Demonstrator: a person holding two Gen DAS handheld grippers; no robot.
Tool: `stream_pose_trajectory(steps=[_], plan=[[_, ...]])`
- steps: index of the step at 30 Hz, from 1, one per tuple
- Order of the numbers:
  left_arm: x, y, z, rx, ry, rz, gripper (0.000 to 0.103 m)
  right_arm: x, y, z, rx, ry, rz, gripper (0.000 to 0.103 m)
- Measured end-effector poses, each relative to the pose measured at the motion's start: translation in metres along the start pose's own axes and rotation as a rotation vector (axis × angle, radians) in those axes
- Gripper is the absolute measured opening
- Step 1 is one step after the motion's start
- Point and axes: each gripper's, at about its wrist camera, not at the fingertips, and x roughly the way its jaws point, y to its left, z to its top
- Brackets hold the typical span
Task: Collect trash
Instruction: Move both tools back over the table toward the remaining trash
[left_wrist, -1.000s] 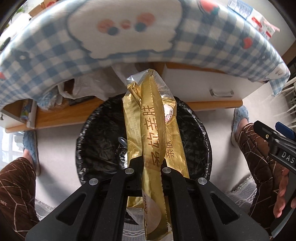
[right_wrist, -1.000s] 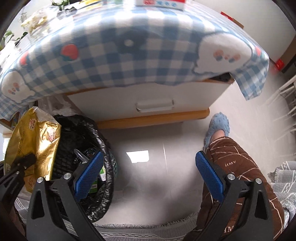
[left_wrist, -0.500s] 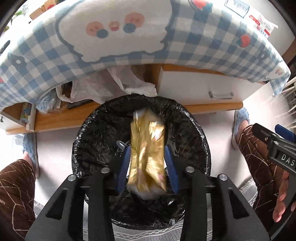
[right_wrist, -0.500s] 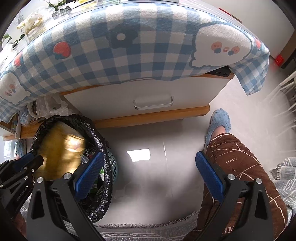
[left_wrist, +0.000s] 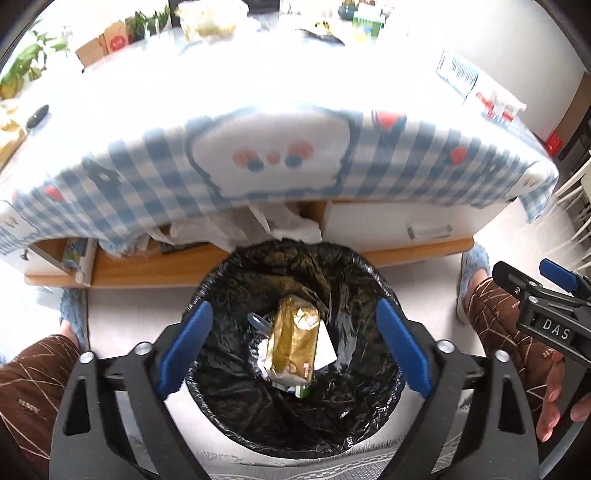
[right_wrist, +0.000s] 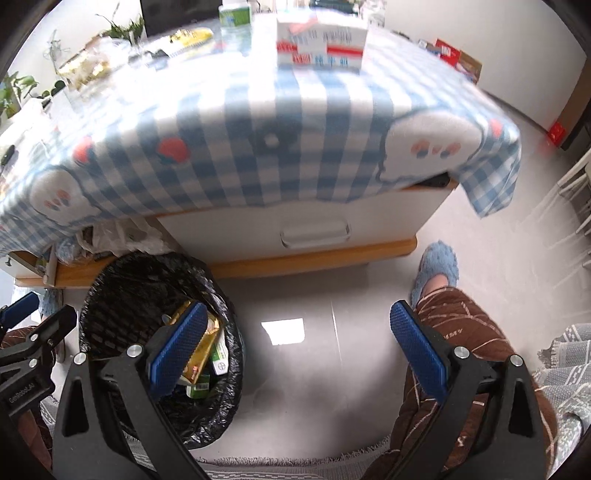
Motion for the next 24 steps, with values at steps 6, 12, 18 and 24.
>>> stream_pose_trajectory(steps=[6,12,18,24], plan=[[-0.035,0.009,0.010,-0.004,-0.073,0.011,0.097,-0.026,0.008,0.007,-0.017,-0.054,0.004,0.095],[-0.058,0.013,0.018,0.003,-0.103,0.023,0.097,-0.043,0.008,0.013,-0.011,-0.083,0.017,0.095],[-0.071,0.023,0.031,-0.008,-0.110,0.040,0.097,-0.062,0.014,0.026,-0.028,-0.121,0.030,0.095],[-0.082,0.039,0.050,-0.027,-0.127,0.055,0.097,-0.078,0.020,0.049,-0.047,-0.158,0.031,0.095]])
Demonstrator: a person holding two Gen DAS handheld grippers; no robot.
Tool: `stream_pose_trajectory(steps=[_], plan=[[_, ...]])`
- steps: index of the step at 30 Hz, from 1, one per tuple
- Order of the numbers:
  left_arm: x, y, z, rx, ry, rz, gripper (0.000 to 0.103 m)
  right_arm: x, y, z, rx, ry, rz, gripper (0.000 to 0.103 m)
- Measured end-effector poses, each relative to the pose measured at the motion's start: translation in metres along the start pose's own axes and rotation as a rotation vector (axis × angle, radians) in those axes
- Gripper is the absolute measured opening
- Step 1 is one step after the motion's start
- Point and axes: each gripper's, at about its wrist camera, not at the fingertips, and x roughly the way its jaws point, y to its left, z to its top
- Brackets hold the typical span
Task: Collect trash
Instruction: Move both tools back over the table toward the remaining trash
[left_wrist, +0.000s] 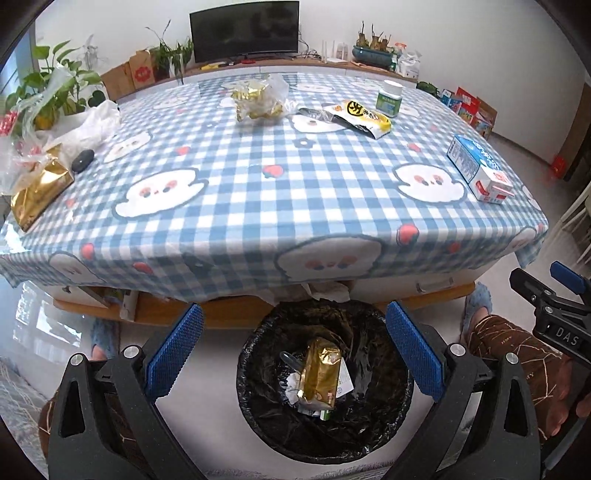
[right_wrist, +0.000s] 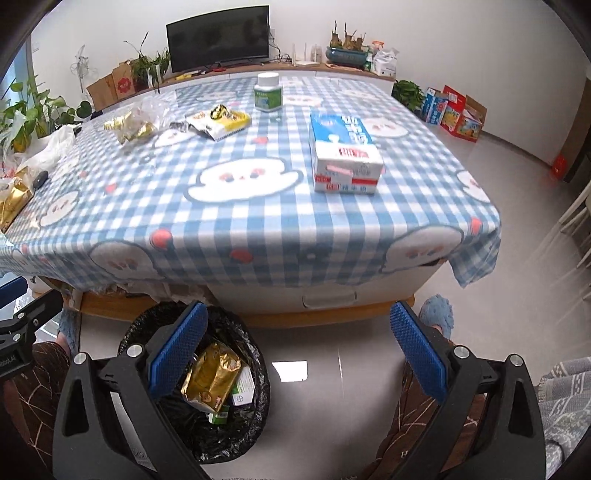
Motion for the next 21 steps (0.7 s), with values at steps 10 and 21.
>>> stream_pose_trajectory(steps=[10,21], plan=[[-0.001,0.020,0.052,-0.026,-0.026,0.018,0.097,-0.003,0.001,0.049,-0.021,-0.035,-0.018,0.095],[0.035,0.033,0.130,-0.034,-0.019,0.029,0.097,0.028,-0.010,0.104,-0.058,-0.025,-0.075,0.095]])
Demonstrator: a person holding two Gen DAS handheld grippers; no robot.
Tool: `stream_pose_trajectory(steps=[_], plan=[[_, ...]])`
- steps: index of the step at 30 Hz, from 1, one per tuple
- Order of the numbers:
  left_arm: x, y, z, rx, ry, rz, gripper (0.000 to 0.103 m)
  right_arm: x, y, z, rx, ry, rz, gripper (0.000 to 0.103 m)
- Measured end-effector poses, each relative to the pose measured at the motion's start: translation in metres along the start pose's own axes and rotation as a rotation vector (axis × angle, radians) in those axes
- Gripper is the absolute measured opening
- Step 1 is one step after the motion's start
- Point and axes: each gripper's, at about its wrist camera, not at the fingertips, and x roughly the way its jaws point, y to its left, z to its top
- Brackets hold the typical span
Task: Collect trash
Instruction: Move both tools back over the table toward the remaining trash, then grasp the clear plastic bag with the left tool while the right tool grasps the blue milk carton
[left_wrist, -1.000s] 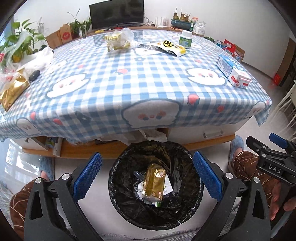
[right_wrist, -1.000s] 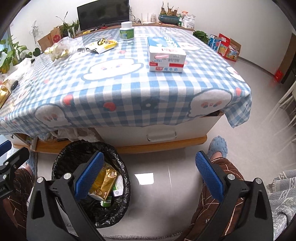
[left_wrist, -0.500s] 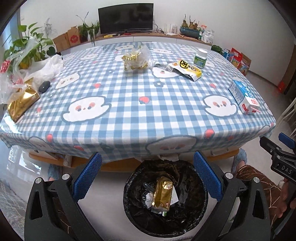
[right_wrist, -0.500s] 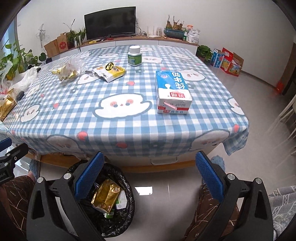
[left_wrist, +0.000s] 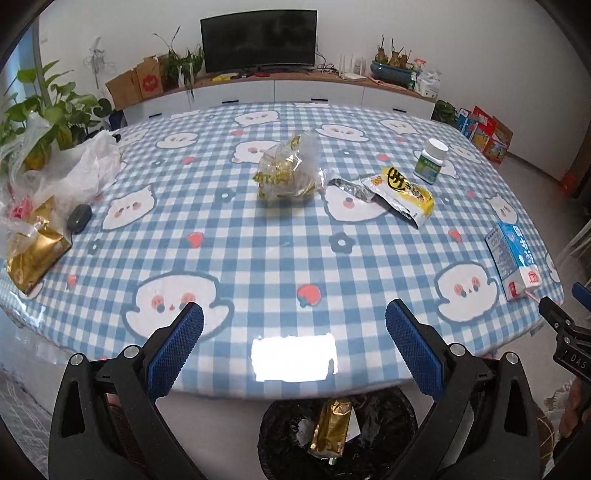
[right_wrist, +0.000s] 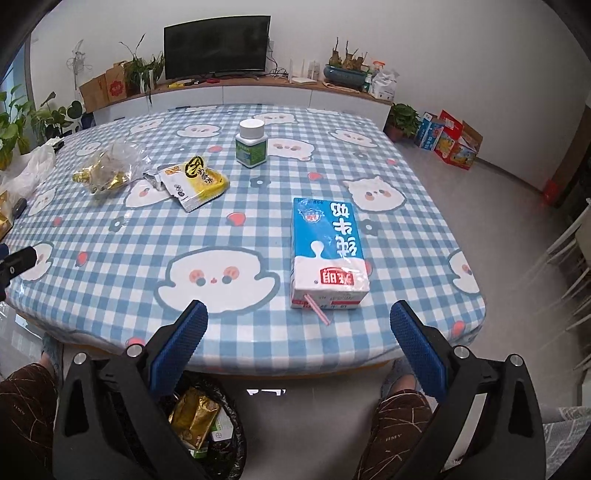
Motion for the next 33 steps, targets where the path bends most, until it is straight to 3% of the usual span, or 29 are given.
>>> stream_pose_trajectory(steps=[13,22,24,28,33], plan=[[0.090,0.005,0.110,0.000,0.035,0.028,0.097,0.077,-0.024,0.053,0.089,0.119,0.010,0.095],[0.147,0.001,0.143,-0.007,0.099,0.051,0.096,0.110,-0.024,0.061,0.109,0.191,0.010,0.095],[0.156,-0.001,0.144,0.005,0.112,0.067,0.092,0.114,-0.024,0.061,0.113,0.205,0.009,0.092],[0.167,-0.003,0.141,-0.006,0.145,0.068,0.072,0.120,-0.025,0.059,0.128,0.231,0.012,0.084],[0.165,-0.004,0.138,-0.023,0.145,0.077,0.060,0.123,-0.025,0.057,0.130,0.254,0.002,0.073]])
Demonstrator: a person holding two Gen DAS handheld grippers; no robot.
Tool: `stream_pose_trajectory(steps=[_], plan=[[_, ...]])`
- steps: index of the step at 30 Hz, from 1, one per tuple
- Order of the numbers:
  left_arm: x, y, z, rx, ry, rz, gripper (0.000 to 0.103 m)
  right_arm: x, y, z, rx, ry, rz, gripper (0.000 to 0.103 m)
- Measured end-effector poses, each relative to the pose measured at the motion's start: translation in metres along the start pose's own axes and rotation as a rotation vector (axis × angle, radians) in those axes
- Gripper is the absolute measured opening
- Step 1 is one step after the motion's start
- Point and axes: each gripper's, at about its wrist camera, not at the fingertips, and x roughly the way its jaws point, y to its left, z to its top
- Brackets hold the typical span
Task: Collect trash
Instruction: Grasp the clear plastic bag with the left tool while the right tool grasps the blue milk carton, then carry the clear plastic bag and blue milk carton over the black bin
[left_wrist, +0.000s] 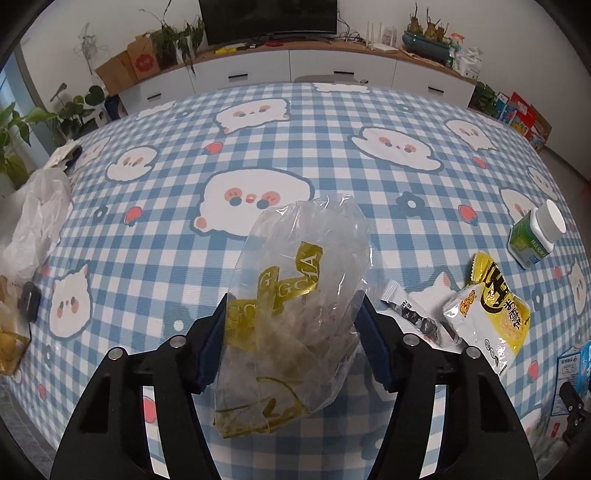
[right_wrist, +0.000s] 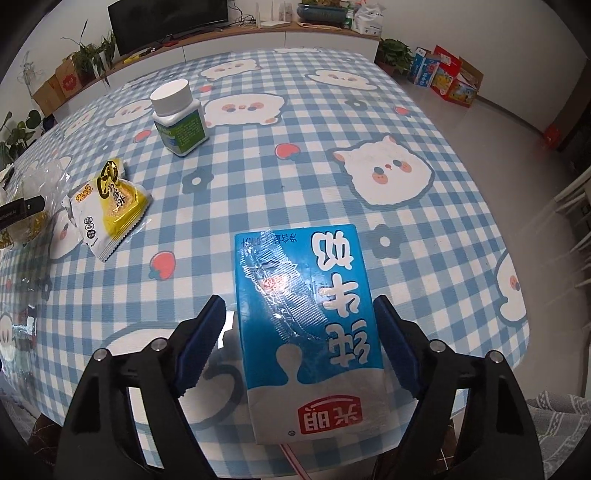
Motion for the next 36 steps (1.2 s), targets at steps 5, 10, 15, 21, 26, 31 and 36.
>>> stream_pose_trajectory(steps=[5,10,15,21,26,31,36], plan=[[-0.002,-0.003,-0.001,0.005,0.031,0.004,0.038,0.000,-0.002,-0.001,0.011,0.013,-0.001,0.062],[-0.010,-0.006,-0.009,0.008,0.037,0.022,0.026,-0.007,-0.003,-0.002,0.012,-0.006,0.003,0.061],[-0.026,-0.001,-0.018,-0.015,0.025,-0.003,0.025,-0.023,-0.003,-0.006,0.007,-0.029,0.004,0.061],[-0.059,-0.004,-0.033,0.001,-0.020,-0.017,0.025,-0.043,-0.002,-0.013,0.007,-0.051,0.011,0.061],[-0.087,-0.005,-0.053,0.002,-0.050,-0.033,0.025,-0.061,-0.002,-0.024,0.003,-0.071,0.016,0.061],[-0.113,-0.007,-0.082,0.018,-0.066,-0.048,0.025,-0.079,-0.002,-0.038,-0.003,-0.089,0.029,0.062],[-0.137,-0.006,-0.112,0.025,-0.081,-0.060,0.025,-0.101,0.000,-0.056,-0.012,-0.110,0.043,0.062]])
